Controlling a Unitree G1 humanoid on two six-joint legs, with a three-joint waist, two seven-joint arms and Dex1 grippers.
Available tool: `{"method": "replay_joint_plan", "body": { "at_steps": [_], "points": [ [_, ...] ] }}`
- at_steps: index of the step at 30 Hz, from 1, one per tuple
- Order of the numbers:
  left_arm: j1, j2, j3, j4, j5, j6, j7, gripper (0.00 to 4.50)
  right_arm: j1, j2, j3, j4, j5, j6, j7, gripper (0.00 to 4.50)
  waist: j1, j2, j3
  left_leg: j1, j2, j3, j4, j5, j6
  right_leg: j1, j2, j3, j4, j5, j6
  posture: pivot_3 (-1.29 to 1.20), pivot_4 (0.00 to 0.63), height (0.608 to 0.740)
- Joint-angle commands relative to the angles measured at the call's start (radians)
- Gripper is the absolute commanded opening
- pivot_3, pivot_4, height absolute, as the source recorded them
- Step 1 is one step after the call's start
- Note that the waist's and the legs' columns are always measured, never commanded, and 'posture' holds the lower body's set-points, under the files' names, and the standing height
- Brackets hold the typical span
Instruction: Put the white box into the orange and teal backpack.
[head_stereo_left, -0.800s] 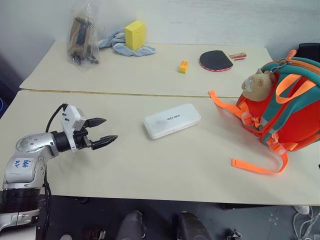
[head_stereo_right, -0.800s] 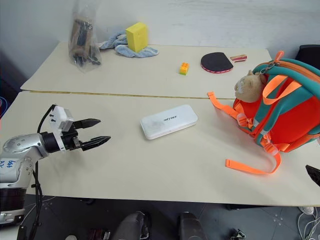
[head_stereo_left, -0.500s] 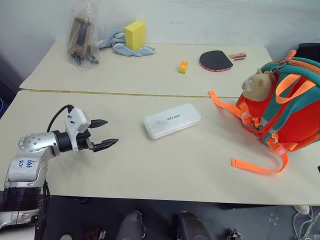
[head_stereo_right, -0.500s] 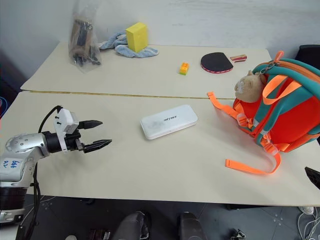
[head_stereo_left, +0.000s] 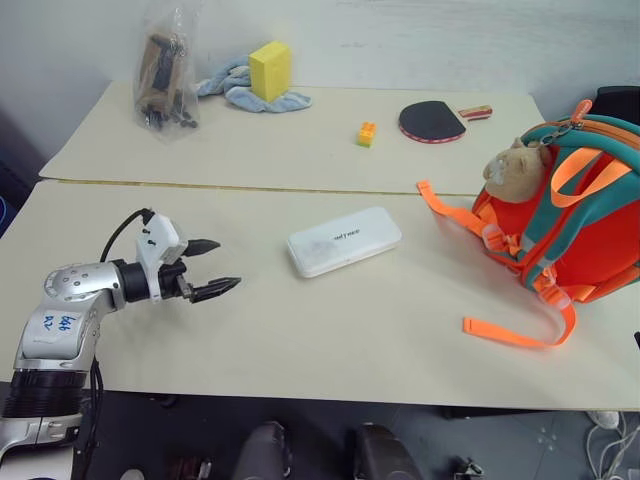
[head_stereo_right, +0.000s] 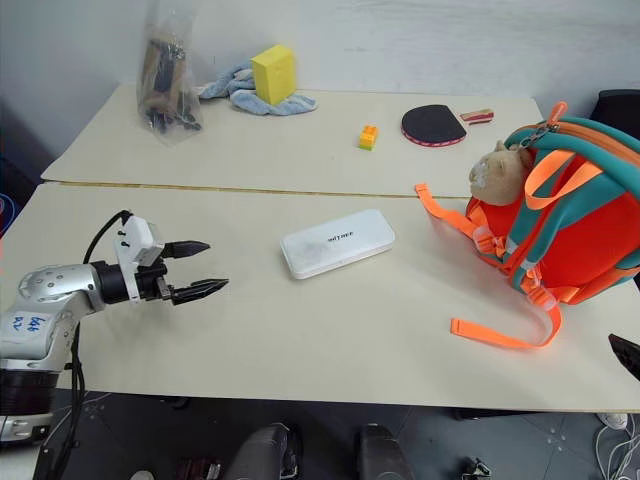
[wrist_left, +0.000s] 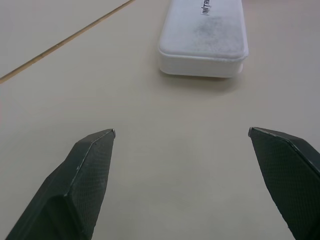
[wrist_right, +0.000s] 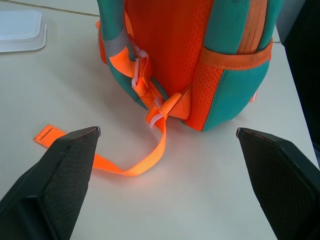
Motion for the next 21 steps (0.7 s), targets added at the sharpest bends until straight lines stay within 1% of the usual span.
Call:
{"method": "replay_joint_plan", "body": {
  "at_steps": [1, 2, 4, 5, 6, 7, 9, 11, 13, 15, 17, 18, 21],
  "points": [
    [-0.022, -0.009, 0.003, -0.029, -0.011, 0.011, 0.012, 4.5, -0.004, -0.031, -0.015, -0.083, 0.033, 0.016, -0.002, 4.47, 0.0, 0.0, 0.0, 0.0, 0.0, 0.0, 0.0, 0.0, 0.0, 0.0, 0.0, 0.0, 0.0, 0.0, 0.0, 0.0, 0.15, 0.74],
    [-0.024, -0.012, 0.0, -0.035, -0.013, 0.015, 0.013, 4.5, -0.009, -0.04, -0.008, -0.108, 0.042, 0.026, -0.004, 4.3, -0.001, 0.0, 0.0, 0.0, 0.0, 0.0, 0.0, 0.0, 0.0, 0.0, 0.0, 0.0, 0.0, 0.0, 0.0, 0.0, 0.15, 0.74],
    [-0.031, -0.026, -0.013, -0.05, -0.013, 0.022, 0.02, 4.09, -0.039, -0.065, 0.023, -0.172, 0.075, 0.057, -0.019, 3.84, -0.002, 0.0, 0.0, 0.0, 0.0, 0.0, 0.0, 0.0, 0.0, 0.0, 0.0, 0.0, 0.001, 0.0, 0.0, 0.0, 0.15, 0.74],
    [-0.032, -0.034, -0.021, -0.061, -0.012, 0.024, 0.021, 3.87, -0.058, -0.079, 0.045, -0.202, 0.091, 0.073, -0.028, 3.5, -0.003, 0.0, 0.0, 0.001, 0.0, 0.0, 0.0, 0.0, 0.0, 0.0, 0.0, 0.0, 0.001, 0.0, 0.0, 0.0, 0.15, 0.74],
    [-0.032, -0.041, -0.032, -0.071, -0.005, 0.025, 0.024, 3.53, -0.08, -0.093, 0.075, -0.231, 0.102, 0.086, -0.038, 3.11, -0.003, 0.0, 0.0, 0.001, 0.0, 0.0, 0.0, 0.0, 0.0, 0.0, 0.0, 0.001, 0.001, 0.0, 0.0, 0.0, 0.15, 0.74],
    [-0.032, -0.047, -0.045, -0.079, 0.004, 0.023, 0.03, 3.27, -0.107, -0.111, 0.118, -0.257, 0.102, 0.095, -0.05, 2.82, -0.002, 0.0, 0.0, 0.001, 0.0, 0.0, 0.0, 0.0, 0.0, 0.0, 0.0, 0.001, 0.002, 0.0, 0.0, 0.0, 0.15, 0.74],
    [-0.034, -0.06, -0.067, -0.087, 0.021, 0.024, 0.046, 2.62, -0.162, -0.141, 0.205, -0.281, 0.074, 0.097, -0.069, 2.1, 0.0, 0.0, 0.0, 0.001, 0.0, 0.0, 0.001, 0.001, -0.001, 0.0, 0.001, 0.0, 0.002, 0.0, 0.0, 0.0, 0.15, 0.74],
    [-0.049, -0.079, -0.09, -0.082, 0.039, 0.021, 0.066, 2.0, -0.255, -0.173, 0.335, -0.283, 0.04, 0.091, -0.092, 1.39, 0.001, 0.0, 0.0, 0.0, 0.0, 0.0, 0.001, 0.001, -0.001, 0.0, 0.001, 0.0, 0.002, 0.0, 0.0, 0.0, 0.15, 0.74],
    [-0.064, -0.094, -0.106, -0.075, 0.053, 0.022, 0.081, 1.41, -0.325, -0.192, 0.425, -0.276, 0.018, 0.086, -0.102, 0.74, 0.001, -0.001, 0.0, 0.0, 0.0, 0.0, 0.003, 0.001, -0.001, 0.0, 0.001, 0.0, 0.002, 0.0, 0.0, 0.0, 0.15, 0.74],
    [-0.088, -0.113, -0.132, -0.054, 0.084, 0.01, 0.104, 0.77, -0.453, -0.195, 0.565, -0.238, -0.026, 0.083, -0.128, 0.02, 0.001, -0.001, 0.0, 0.0, 0.0, 0.0, 0.004, 0.001, -0.001, 0.0, 0.001, 0.0, 0.003, 0.0, 0.0, 0.0, 0.15, 0.74],
    [-0.108, -0.131, -0.15, -0.034, 0.109, -0.002, 0.121, 0.14, -0.568, -0.187, 0.691, -0.191, -0.085, 0.07, -0.138, 0.0, 0.001, -0.001, 0.001, 0.0, 0.0, 0.0, 0.005, 0.001, -0.001, 0.0, 0.001, 0.0, 0.004, 0.0, 0.0, 0.0, 0.15, 0.74],
    [-0.114, -0.139, -0.154, -0.027, 0.114, -0.002, 0.127, 0.01, -0.616, -0.178, 0.744, -0.165, -0.115, 0.061, -0.142, 0.0, 0.001, -0.001, 0.001, -0.001, 0.0, 0.0, 0.006, 0.001, 0.0, -0.001, 0.001, 0.0, 0.004, 0.0, 0.0, 0.0, 0.15, 0.74],
    [-0.137, -0.169, -0.174, -0.001, 0.14, 0.017, 0.164, 0.01, -0.774, -0.133, 0.901, -0.051, -0.224, 0.037, -0.178, 0.0, -0.001, -0.001, 0.001, -0.003, 0.0, 0.0, 0.008, 0.001, -0.001, -0.002, 0.001, 0.0, 0.004, 0.0, 0.0, 0.0, 0.15, 0.74]
  ]
}}
